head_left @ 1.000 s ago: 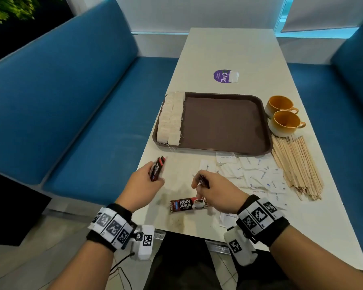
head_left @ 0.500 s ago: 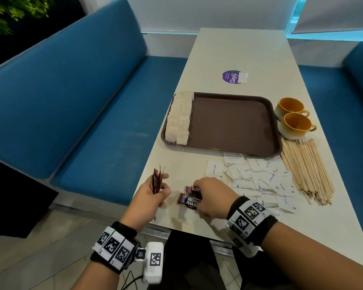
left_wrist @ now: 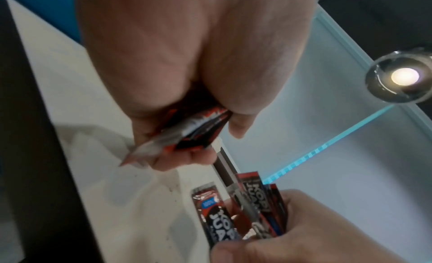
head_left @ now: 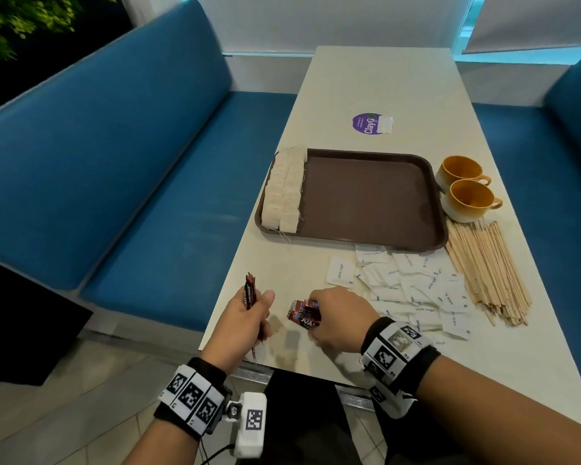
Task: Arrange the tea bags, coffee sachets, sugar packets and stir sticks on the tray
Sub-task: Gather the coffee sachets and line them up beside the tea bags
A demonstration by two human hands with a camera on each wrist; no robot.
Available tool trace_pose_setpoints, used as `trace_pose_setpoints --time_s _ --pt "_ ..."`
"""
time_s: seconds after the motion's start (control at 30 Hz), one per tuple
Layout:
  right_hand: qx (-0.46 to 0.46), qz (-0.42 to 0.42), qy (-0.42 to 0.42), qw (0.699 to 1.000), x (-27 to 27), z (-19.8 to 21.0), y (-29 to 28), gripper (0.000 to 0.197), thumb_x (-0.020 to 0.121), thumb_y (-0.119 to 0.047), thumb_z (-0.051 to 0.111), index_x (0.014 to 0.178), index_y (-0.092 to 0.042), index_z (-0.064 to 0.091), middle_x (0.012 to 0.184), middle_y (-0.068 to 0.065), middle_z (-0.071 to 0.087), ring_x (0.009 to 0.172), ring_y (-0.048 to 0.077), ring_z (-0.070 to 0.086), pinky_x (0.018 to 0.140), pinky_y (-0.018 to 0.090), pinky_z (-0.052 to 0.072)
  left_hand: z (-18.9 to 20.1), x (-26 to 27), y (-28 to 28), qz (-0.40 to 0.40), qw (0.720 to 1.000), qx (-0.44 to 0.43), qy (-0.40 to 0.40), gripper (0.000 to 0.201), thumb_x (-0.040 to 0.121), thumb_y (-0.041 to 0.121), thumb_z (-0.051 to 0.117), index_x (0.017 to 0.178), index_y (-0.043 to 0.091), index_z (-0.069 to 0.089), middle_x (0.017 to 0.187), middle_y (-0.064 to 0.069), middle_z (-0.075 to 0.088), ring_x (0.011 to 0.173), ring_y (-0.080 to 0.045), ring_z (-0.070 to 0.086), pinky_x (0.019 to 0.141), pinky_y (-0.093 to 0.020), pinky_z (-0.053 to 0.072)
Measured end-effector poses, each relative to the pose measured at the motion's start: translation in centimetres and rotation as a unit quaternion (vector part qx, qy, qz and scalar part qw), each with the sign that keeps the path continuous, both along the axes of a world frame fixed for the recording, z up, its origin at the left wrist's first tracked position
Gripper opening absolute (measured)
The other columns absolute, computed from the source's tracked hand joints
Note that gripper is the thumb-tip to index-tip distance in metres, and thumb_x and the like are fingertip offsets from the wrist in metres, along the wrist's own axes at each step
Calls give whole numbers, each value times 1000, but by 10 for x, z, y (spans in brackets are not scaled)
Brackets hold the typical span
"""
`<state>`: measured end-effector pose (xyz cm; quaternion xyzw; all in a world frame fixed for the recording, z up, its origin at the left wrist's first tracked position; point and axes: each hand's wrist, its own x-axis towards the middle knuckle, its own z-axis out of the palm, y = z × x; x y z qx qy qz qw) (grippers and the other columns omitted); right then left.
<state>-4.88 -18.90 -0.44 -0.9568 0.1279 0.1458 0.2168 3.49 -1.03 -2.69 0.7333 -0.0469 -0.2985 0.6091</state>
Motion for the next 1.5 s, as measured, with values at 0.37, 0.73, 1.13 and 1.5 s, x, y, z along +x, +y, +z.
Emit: trace_pose_setpoints --time_s 0.37,0.73,1.13,1.5 --pt "408 -133 6 903 -3 17 -12 13 89 -6 65 87 -12 53 65 1 50 56 17 46 52 29 39 5 -13 -14 -29 995 -95 29 24 94 22 71 94 13 48 62 -2 43 52 -17 43 54 -30 39" --pt "590 -213 -192 755 -11 28 -21 52 102 -2 56 135 -42 49 90 11 50 78 28 52 80 52 55 23 -42 -67 -194 977 -84 -25 33 86 9 79 109 18 56 76 17 67 64 4 59 58 -13 45" --pt "461 -224 -154 845 -21 45 -38 17 104 -38 54 110 -22 56 121 15 59 95 22 66 61 23 53 48 -49 -91 -216 967 -115 71 26 92 -1 66 116 -5 58 80 -17 65 68 -29 63 57 -28 46" --pt "401 -56 -230 885 -45 67 -54 114 68 -55 86 156 -50 15 155 -18 33 142 -7 33 118 30 34 72 -40 -87 -165 959 -148 180 16 85 18 62 90 4 56 71 -14 57 64 -34 64 51 -30 45"
